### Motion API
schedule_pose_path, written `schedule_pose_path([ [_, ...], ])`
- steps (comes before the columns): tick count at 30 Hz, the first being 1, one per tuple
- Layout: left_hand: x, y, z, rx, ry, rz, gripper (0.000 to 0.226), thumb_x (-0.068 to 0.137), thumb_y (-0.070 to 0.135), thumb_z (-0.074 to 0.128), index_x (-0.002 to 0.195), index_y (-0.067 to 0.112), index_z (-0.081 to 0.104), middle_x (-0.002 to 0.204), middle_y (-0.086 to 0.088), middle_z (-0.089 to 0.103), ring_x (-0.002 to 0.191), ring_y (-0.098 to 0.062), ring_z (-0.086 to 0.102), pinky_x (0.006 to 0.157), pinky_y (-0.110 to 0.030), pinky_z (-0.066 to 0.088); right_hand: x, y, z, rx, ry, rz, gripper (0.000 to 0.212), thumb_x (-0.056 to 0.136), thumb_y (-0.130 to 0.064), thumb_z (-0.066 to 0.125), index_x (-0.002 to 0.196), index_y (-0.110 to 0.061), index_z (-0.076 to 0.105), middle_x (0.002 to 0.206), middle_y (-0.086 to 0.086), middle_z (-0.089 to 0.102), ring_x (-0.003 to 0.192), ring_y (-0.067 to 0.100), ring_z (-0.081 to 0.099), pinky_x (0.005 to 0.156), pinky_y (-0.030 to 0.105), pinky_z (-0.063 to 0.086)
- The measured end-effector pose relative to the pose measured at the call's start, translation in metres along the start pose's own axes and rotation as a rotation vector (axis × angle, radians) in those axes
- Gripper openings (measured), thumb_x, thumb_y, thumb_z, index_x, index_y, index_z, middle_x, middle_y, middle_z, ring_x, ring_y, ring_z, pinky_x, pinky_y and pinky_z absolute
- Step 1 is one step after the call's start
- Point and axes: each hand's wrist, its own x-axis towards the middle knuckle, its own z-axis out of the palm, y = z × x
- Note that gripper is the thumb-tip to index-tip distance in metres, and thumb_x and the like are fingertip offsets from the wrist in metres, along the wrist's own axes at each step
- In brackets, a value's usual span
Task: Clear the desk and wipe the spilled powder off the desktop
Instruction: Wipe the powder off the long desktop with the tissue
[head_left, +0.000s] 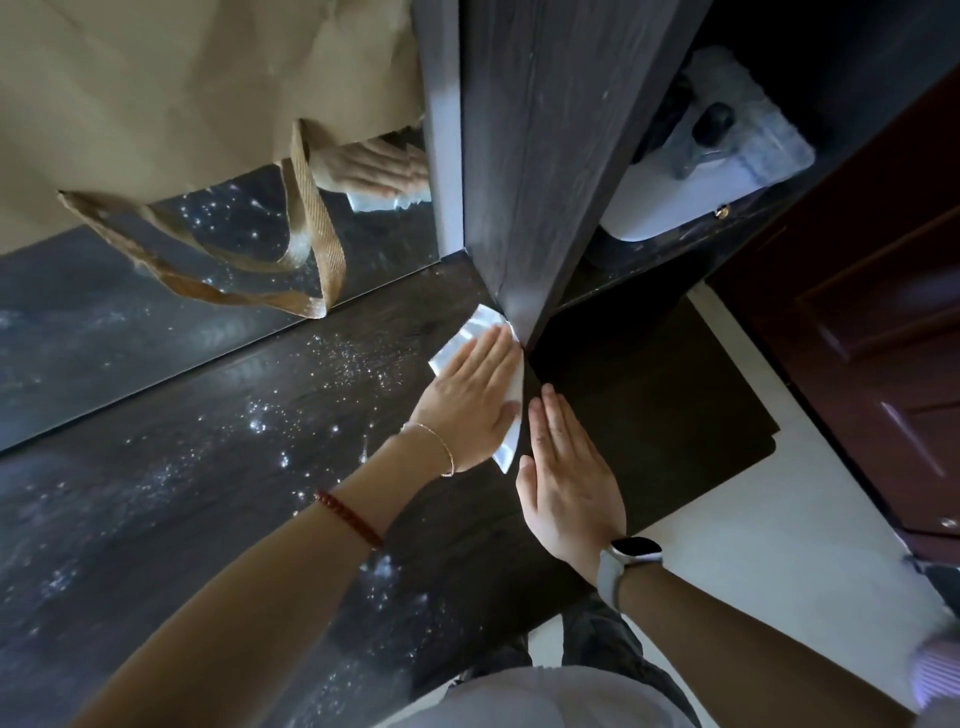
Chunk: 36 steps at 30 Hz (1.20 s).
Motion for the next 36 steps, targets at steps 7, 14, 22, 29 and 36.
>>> schedule_pose_path([
  [7, 0.031, -0.023, -0.014, 0.024, 0.020, -0.177, 0.063, 0.096, 0.037, 0.025, 0.145, 0.005, 0.001, 0.155, -0.011, -0.004, 0.143, -0.020, -0.008, 0.115, -0.031, -0.006, -0.001, 0.001, -0.002, 0.024, 0.019, -0.003, 0.053, 0.090, -0.027, 0.034, 0.136, -0.001, 0.039, 0.144, 0.016, 0.037, 0.131, 0.025, 0.040, 0.099, 0.033, 0.045],
  [14, 0.054, -0.039, -0.019, 0.037, 0.068, -0.273, 0.064, 0.096, 0.033, 0.028, 0.144, 0.000, 0.003, 0.155, -0.015, 0.000, 0.143, -0.024, -0.004, 0.115, -0.033, -0.006, -0.001, 0.002, 0.000, 0.025, 0.011, -0.002, 0.054, 0.091, -0.029, 0.032, 0.138, -0.003, 0.035, 0.147, 0.015, 0.033, 0.133, 0.024, 0.037, 0.100, 0.034, 0.044],
  [22, -0.005, -0.014, 0.002, -0.095, 0.165, 0.112, 0.056, 0.084, 0.025, 0.029, 0.134, 0.003, 0.042, 0.140, -0.015, 0.043, 0.133, -0.029, 0.036, 0.110, -0.029, 0.008, -0.001, 0.001, 0.000, 0.041, 0.033, 0.001, 0.053, 0.089, -0.026, 0.035, 0.135, -0.001, 0.039, 0.145, 0.016, 0.037, 0.131, 0.026, 0.040, 0.098, 0.035, 0.045],
  [29, -0.014, -0.017, -0.026, -0.671, 0.508, -0.186, 0.031, 0.087, 0.012, 0.040, 0.109, 0.021, 0.060, 0.096, 0.001, 0.067, 0.083, -0.008, 0.058, 0.078, -0.020, 0.046, 0.000, 0.001, 0.000, 0.031, 0.031, 0.004, 0.054, 0.089, -0.028, 0.034, 0.137, -0.003, 0.037, 0.145, 0.014, 0.037, 0.130, 0.025, 0.041, 0.097, 0.031, 0.044],
  [36, 0.007, -0.032, -0.031, -0.219, 0.459, -0.632, 0.016, 0.078, 0.009, 0.057, 0.092, 0.005, 0.062, 0.109, -0.016, 0.058, 0.100, -0.035, 0.052, 0.082, -0.041, 0.039, 0.000, 0.001, 0.000, 0.042, 0.024, 0.014, 0.054, 0.089, -0.029, 0.035, 0.137, -0.004, 0.038, 0.145, 0.013, 0.037, 0.130, 0.024, 0.042, 0.094, 0.030, 0.046],
])
